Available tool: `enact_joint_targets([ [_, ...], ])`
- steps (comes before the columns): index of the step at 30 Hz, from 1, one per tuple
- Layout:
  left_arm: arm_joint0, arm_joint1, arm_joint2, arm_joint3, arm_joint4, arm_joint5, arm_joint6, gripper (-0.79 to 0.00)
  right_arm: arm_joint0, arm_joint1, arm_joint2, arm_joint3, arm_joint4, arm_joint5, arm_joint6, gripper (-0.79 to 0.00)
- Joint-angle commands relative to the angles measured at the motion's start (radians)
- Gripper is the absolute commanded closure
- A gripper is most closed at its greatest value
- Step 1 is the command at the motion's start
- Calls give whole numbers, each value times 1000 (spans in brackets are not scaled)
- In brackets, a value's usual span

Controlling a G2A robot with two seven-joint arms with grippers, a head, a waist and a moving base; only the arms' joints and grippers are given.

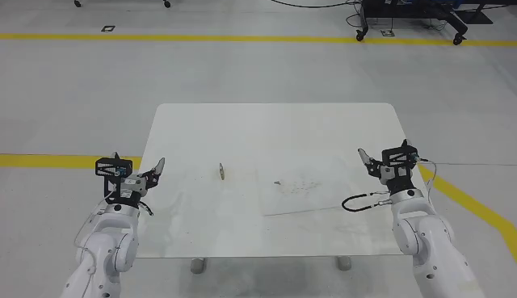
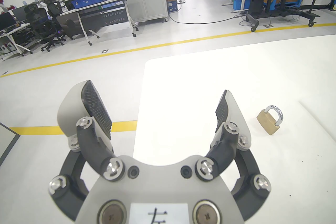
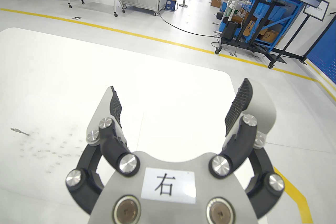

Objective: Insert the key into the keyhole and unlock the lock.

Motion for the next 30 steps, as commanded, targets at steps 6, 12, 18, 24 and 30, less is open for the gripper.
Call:
enact_joint_targets([
  [6,0,0,0,0,0,0,0,-784,0,0,0,0,0,0,0,-784],
  [12,0,0,0,0,0,0,0,-784,0,0,0,0,0,0,0,-784],
  [18,0,0,0,0,0,0,0,-785,9,3,17,-102,-45,-12,44,-785],
  [24,0,0,0,0,0,0,0,-785,56,8,-27,-154,-64,-156,154,-785],
  [30,0,0,0,0,0,0,0,-785,56,8,-27,-154,-64,-156,154,-785],
])
